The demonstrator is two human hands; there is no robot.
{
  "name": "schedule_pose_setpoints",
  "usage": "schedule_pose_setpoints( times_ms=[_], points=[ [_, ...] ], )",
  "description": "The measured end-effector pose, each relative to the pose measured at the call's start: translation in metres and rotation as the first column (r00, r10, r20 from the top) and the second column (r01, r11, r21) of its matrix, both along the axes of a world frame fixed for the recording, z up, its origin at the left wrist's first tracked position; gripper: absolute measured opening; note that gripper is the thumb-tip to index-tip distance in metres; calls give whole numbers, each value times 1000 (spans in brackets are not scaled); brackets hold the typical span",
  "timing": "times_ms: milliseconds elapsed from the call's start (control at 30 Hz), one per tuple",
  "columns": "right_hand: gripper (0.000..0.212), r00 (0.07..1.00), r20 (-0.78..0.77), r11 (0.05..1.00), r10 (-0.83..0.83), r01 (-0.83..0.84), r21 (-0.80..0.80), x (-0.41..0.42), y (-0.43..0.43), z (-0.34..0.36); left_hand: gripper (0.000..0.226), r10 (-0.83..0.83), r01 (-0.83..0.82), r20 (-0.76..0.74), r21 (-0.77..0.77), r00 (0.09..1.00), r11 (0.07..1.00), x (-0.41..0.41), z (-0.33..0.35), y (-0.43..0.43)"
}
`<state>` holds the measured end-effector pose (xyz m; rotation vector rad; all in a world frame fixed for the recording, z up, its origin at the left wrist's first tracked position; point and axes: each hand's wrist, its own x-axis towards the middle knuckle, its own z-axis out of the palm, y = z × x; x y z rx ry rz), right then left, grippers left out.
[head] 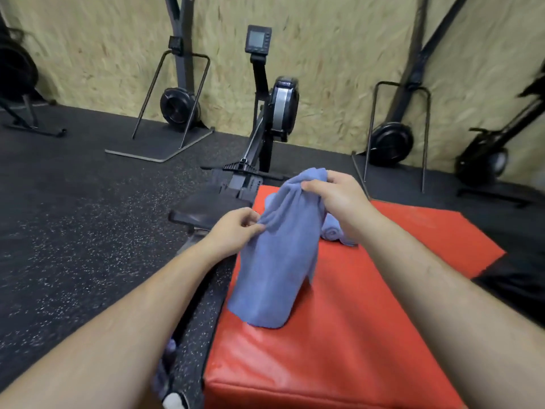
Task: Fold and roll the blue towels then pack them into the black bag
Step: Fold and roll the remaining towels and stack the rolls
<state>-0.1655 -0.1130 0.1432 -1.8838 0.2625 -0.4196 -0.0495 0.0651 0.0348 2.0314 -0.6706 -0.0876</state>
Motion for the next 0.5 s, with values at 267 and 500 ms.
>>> schedule_pose_setpoints(
  times_ms=[267, 500],
  points=[
    [15, 908, -180, 925, -379, 371, -79, -56, -105, -63, 8, 78, -113, 226, 144, 971, 983, -17, -2, -62],
    [23, 746, -627, 973, -227, 198, -116, -89, -133, -127, 28, -130, 115, -5, 496, 992, 860, -32, -30, -94]
  ],
)
